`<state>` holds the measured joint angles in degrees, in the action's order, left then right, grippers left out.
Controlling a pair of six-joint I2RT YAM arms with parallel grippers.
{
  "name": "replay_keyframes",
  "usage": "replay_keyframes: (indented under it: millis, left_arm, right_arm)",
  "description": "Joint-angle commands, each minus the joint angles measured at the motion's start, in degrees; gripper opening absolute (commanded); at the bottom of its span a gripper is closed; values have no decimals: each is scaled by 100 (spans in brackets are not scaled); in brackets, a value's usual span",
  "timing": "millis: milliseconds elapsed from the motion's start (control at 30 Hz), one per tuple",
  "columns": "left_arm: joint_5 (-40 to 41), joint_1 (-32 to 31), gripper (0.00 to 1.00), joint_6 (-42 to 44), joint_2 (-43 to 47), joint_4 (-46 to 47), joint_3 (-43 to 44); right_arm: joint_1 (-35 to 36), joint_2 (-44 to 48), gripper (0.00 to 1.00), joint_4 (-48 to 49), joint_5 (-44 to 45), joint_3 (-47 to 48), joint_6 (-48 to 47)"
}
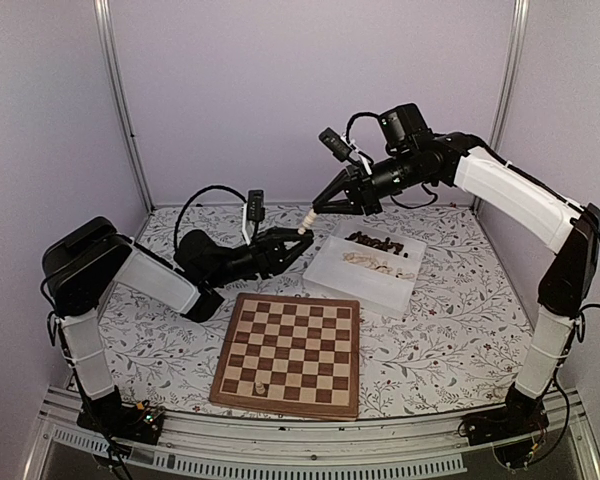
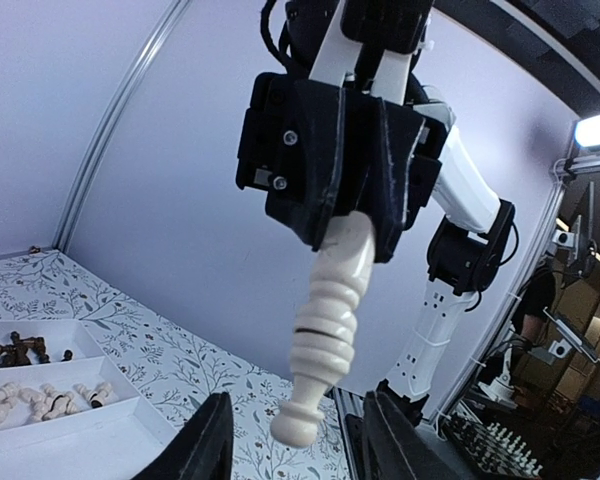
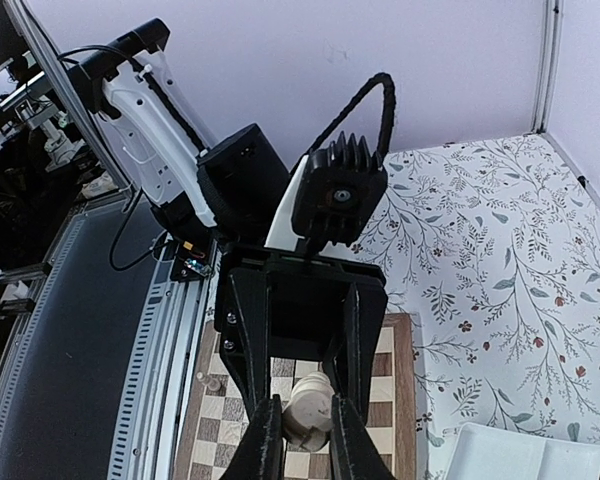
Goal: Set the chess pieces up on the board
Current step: Pick up the chess piece from the storage box.
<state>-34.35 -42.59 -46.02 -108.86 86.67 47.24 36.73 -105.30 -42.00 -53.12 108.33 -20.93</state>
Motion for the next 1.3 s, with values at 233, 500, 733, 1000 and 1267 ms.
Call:
replay_keyframes:
  millis: [233,500,733,1000,1267]
  left_arm:
    - [-180,58,31,-159,38,1291,101]
    - [-124,123,21,-279,36,1241,84]
    - [-137,137,6,-300,39,1084,103]
    - [-108,391,0,153,802,-604,-174]
    - [478,786,0,1965,2179,-6043,782]
  right_arm:
    - [9,-123,2,16,218,13,10]
    - [9,-144,1,15,307,-54,1]
    - [10,-136,1,15,422,-56,-16]
    - [9,116,1,-116,1271,109,-313]
    - [167,801,1,15,1582,-1186,-810]
